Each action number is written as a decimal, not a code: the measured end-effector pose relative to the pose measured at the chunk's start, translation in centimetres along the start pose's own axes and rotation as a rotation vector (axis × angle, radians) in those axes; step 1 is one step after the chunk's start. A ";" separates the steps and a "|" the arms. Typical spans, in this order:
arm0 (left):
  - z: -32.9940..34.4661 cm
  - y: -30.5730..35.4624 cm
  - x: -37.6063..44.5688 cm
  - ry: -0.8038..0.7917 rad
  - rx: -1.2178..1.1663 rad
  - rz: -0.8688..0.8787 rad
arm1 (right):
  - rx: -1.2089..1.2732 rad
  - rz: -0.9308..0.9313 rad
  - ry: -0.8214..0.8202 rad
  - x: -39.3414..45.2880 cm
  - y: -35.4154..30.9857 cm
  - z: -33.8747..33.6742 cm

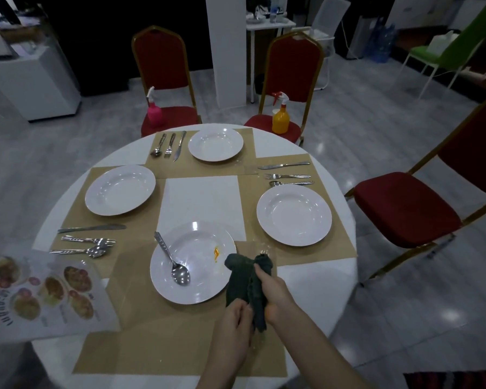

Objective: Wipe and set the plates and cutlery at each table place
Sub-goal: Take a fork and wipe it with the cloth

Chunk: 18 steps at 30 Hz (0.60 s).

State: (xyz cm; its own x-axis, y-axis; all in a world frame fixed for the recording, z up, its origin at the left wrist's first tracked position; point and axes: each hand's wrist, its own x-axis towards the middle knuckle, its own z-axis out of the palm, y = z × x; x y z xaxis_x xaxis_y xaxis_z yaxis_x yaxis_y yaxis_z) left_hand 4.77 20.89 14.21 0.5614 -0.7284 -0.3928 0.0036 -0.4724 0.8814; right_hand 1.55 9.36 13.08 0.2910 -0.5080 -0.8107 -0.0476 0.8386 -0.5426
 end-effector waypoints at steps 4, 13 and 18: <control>-1.1 0.6 -0.4 -0.028 -0.122 -0.034 | -0.096 -0.128 0.074 1.4 -0.8 0.2; -2.9 2.7 -1.1 0.073 -0.307 0.055 | -0.067 -0.254 0.232 3.8 -5.4 -3.1; -2.1 2.3 1.5 0.175 -0.098 0.131 | -0.161 -0.269 -0.257 -1.3 -2.9 -0.9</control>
State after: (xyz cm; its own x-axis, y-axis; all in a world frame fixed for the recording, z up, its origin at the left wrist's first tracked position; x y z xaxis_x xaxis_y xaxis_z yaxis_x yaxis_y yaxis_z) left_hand 7.40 19.73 16.23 0.6973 -0.6791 -0.2292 -0.0032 -0.3227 0.9465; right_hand 0.49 7.45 15.50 0.5416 -0.6225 -0.5650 -0.0806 0.6305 -0.7720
